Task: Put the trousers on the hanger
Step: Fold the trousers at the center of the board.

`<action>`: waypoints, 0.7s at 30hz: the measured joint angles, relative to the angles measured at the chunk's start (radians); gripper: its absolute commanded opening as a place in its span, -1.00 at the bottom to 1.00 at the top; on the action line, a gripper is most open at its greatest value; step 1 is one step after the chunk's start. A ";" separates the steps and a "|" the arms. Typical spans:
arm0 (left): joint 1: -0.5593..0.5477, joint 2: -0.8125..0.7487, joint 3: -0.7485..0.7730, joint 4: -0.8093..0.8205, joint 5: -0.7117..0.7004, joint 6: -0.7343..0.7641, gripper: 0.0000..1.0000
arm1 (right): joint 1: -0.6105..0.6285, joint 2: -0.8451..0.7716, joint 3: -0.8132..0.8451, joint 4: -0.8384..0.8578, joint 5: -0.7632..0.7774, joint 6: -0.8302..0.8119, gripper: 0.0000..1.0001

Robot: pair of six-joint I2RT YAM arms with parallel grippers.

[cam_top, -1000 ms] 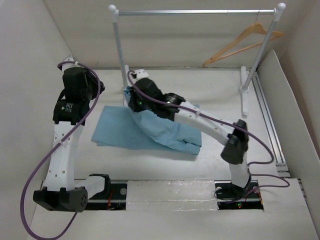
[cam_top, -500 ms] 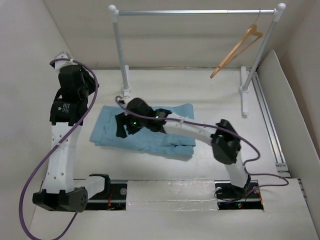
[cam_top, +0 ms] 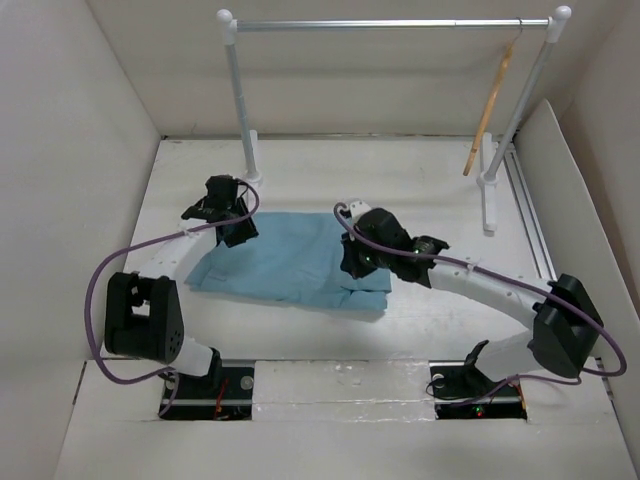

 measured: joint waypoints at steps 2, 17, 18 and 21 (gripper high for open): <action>0.019 0.027 -0.022 0.013 0.015 -0.006 -0.40 | -0.006 0.002 -0.089 -0.005 0.003 -0.005 -1.00; 0.209 0.130 -0.056 0.064 -0.006 -0.063 -0.46 | 0.056 -0.026 -0.365 -0.005 0.042 0.015 -1.00; 0.206 0.122 -0.056 0.059 -0.008 -0.064 -0.46 | 0.056 -0.034 -0.346 -0.041 0.043 0.008 -1.00; 0.164 0.055 -0.051 0.043 -0.018 -0.063 -0.46 | 0.056 -0.088 -0.247 -0.131 0.072 -0.027 -1.00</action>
